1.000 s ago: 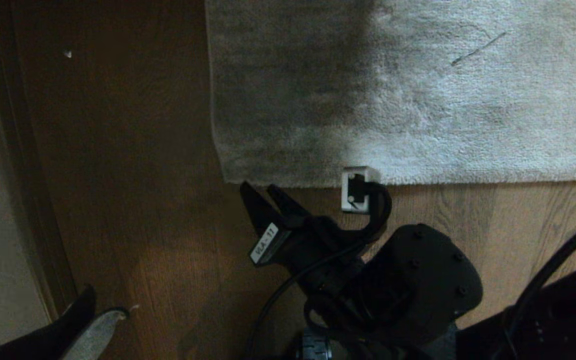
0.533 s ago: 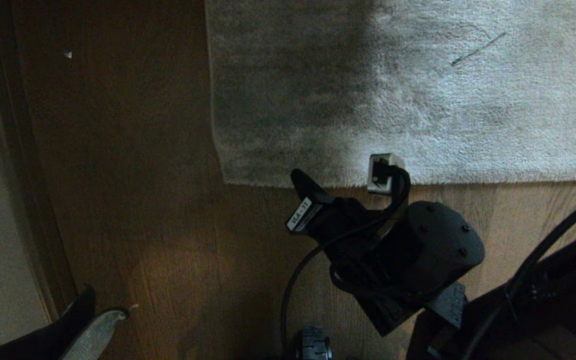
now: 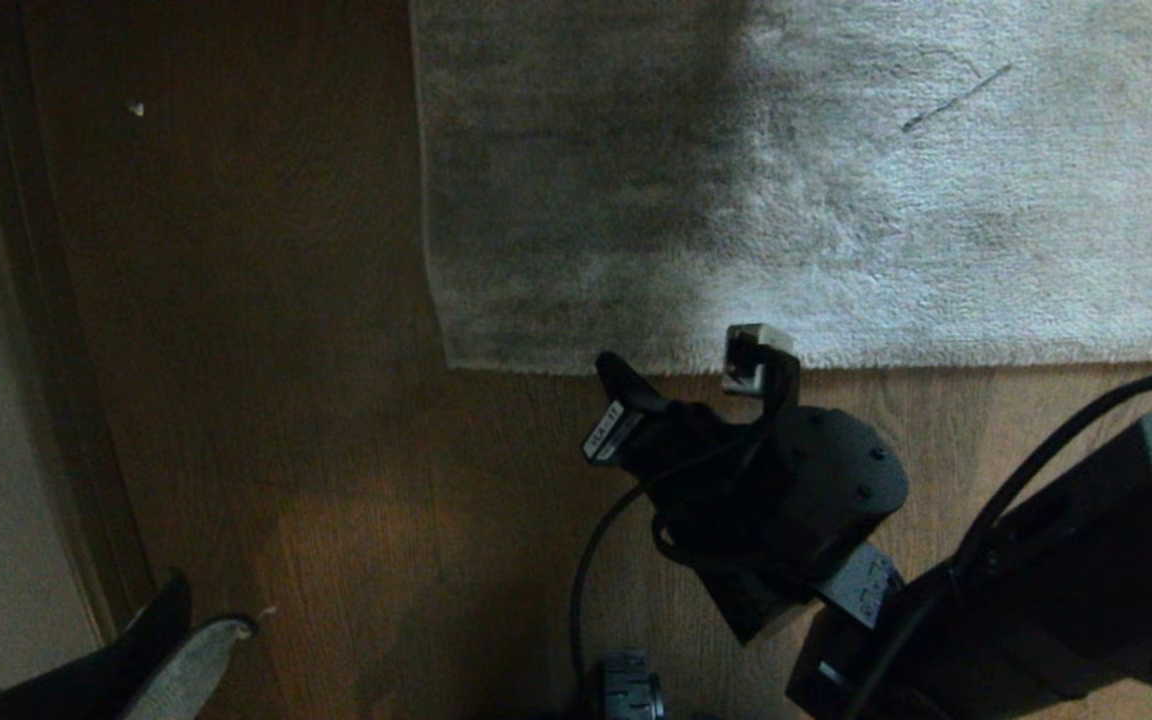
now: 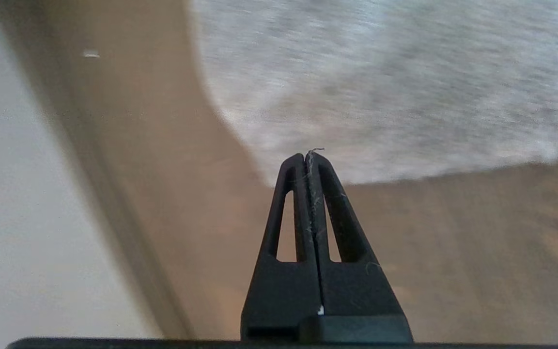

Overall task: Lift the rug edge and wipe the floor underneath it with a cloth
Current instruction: Lay down the carpet

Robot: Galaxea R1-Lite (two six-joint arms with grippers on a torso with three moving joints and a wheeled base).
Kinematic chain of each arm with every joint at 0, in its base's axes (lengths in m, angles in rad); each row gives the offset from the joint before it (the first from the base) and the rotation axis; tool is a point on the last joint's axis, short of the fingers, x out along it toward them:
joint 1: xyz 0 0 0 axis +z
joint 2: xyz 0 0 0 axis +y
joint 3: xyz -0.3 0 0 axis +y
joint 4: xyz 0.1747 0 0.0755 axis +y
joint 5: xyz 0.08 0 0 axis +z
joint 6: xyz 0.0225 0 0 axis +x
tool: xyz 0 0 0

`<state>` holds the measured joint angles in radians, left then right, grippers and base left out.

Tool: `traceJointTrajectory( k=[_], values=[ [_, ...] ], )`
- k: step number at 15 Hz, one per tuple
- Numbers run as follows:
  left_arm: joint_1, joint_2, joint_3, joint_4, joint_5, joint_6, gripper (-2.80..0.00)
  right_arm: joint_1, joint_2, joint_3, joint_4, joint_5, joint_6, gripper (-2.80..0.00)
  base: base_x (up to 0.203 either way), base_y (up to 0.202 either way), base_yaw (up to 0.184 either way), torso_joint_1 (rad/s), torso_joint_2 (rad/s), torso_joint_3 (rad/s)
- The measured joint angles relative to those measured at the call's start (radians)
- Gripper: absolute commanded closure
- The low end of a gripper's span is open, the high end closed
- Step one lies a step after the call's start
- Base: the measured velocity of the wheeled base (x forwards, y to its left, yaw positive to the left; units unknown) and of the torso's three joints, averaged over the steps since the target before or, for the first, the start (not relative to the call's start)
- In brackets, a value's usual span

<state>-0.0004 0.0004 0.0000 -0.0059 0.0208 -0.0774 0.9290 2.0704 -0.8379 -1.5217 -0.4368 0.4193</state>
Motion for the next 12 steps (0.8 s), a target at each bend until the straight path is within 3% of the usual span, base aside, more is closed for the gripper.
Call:
traceJointTrajectory(
  k=[8,12],
  values=[
    [0.000,0.000,0.000,0.000,0.000,0.000,0.00,-0.164,0.093,-0.066,0.000,-0.020,0.002,0.00,0.000,0.000,0.000,0.000,0.00,0.000],
    [0.000,0.000,0.000,0.001,0.000,0.000,0.00,-0.204,0.137,-0.098,0.000,-0.019,0.007,0.00,0.000,0.000,0.000,0.000,0.00,0.000]
  ],
)
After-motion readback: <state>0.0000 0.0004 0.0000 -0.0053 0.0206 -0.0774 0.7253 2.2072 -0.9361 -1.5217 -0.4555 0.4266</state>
